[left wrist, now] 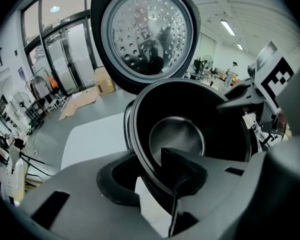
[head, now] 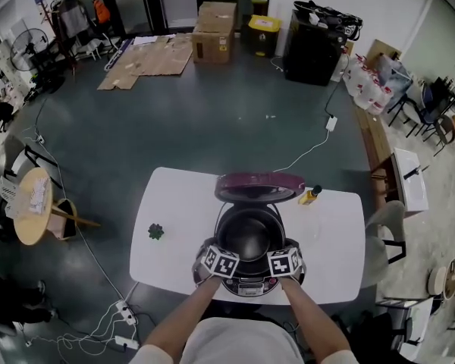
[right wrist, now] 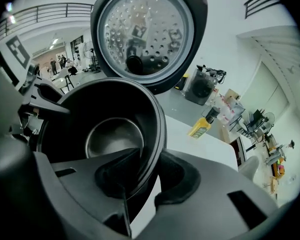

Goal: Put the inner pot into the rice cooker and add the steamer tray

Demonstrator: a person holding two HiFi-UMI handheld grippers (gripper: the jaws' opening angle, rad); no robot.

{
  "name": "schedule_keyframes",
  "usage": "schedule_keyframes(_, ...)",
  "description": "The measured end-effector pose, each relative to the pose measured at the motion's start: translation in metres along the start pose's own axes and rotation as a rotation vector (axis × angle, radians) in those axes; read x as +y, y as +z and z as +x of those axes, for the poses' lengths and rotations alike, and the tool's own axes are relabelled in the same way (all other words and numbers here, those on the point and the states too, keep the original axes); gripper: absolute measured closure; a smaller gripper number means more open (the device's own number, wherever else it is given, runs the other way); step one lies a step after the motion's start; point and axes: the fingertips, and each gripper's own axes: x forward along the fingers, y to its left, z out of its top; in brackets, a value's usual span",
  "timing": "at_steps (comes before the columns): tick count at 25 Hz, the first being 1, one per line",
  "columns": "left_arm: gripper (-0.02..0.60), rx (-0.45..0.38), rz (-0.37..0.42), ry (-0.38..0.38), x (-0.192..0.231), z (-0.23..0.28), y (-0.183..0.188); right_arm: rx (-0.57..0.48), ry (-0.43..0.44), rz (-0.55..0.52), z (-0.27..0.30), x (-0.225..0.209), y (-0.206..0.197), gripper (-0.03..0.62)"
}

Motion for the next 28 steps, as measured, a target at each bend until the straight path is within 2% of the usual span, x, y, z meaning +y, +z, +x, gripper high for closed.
schedule_keyframes(3, 0.430, 0.013, 0.012, -0.006, 0.001, 0.002, 0.000, 0.022, -0.008, -0.042, 0.007, 0.000, 0.002, 0.473)
schedule_keyframes(8, 0.413, 0.021, 0.086, 0.031, 0.002, 0.004, 0.001, 0.056, -0.033, -0.088, 0.015, 0.000, -0.003, 0.456)
schedule_keyframes(10, 0.411, 0.025, 0.090, 0.035, 0.001, 0.005, 0.000, 0.062, -0.047, -0.100, 0.015, -0.001, -0.004, 0.454)
schedule_keyframes(13, 0.408, 0.027, 0.092, 0.047, 0.001, 0.003, -0.001, 0.063, -0.052, -0.110, 0.014, -0.001, -0.003, 0.451)
schedule_keyframes(15, 0.385, 0.017, 0.116, 0.080, 0.006, -0.003, 0.002, 0.054, -0.050, -0.104, 0.014, -0.001, -0.001, 0.456)
schedule_keyframes(17, 0.388, 0.013, 0.131, 0.094, 0.010, -0.004, 0.002, 0.052, -0.048, -0.097, 0.016, -0.001, 0.000, 0.452)
schedule_keyframes(19, 0.363, 0.014, 0.137, 0.085, 0.010, -0.002, -0.002, 0.045, -0.066, -0.119, 0.015, -0.003, 0.000, 0.453)
schedule_keyframes(22, 0.331, 0.003, 0.140, 0.076, 0.012, -0.005, -0.001, 0.025, -0.109, -0.169, 0.010, -0.006, 0.005, 0.417)
schedule_keyframes(23, 0.327, -0.004, 0.138, 0.070, 0.012, -0.006, 0.001, 0.020, -0.112, -0.171, 0.008, -0.007, 0.007, 0.393)
schedule_keyframes(28, 0.331, -0.062, 0.127, 0.035, 0.008, -0.019, 0.009, -0.009, -0.119, -0.149, -0.005, -0.010, 0.005, 0.384)
